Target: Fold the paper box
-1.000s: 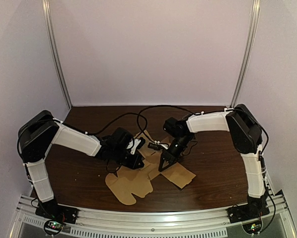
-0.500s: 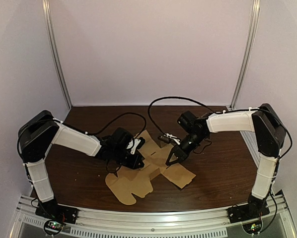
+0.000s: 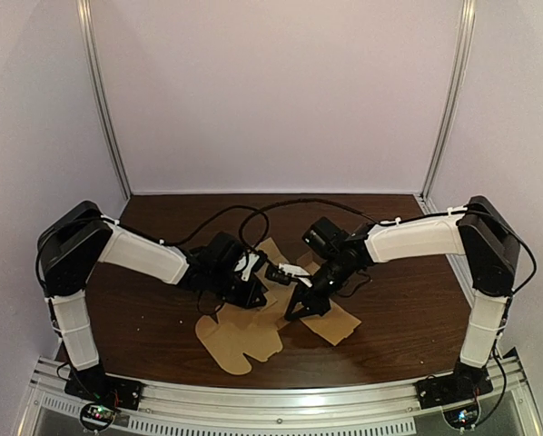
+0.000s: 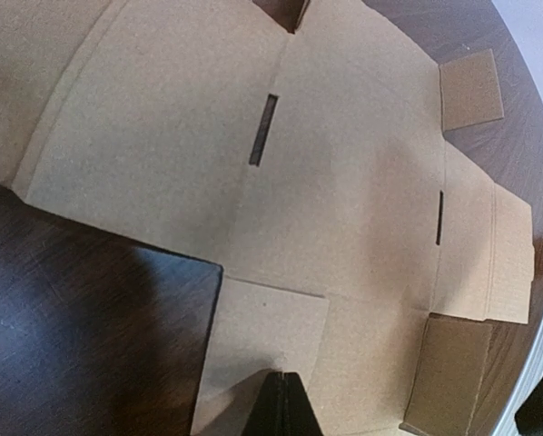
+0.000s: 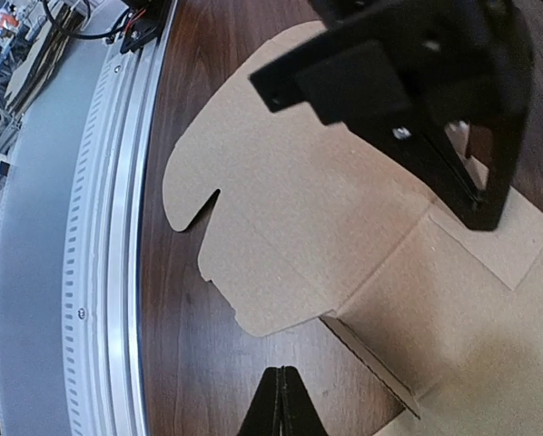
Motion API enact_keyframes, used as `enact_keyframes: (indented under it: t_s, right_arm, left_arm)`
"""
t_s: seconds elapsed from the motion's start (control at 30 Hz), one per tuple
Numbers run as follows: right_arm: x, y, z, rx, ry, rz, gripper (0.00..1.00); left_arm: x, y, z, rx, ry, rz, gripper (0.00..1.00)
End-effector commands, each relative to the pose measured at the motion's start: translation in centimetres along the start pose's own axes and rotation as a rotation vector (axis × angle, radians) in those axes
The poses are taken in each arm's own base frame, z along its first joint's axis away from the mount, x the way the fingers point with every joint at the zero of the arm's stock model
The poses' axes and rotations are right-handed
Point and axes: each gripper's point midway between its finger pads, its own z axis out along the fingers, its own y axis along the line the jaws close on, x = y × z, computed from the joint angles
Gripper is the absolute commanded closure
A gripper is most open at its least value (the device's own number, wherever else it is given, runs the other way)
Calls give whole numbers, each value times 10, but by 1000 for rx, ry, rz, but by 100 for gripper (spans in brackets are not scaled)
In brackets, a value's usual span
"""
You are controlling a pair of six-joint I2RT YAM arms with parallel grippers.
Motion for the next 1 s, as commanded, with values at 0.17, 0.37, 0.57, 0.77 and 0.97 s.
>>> enact_keyframes:
  t_s: [0.17,0.37,0.57,0.77,0.97]
  right_arm:
    - [-1,-2,16,103,69,-167,99]
    - [0,-35,21,226,118,-123,100]
    - [-2,-43,25,242,124,-111,100]
    - [12,-49,34,222,166,-94,100]
    - [27,-52,43,204,209,-69,99]
  left_arm:
    - [48,32,14,-99,167,-74,100]
    - [48,33,14,-100,171,-68,100]
    - [51,34,16,-97,177,-71,100]
    - [52,34,17,-94,181,-72,100]
    - [53,36,18,-92,187,-77,100]
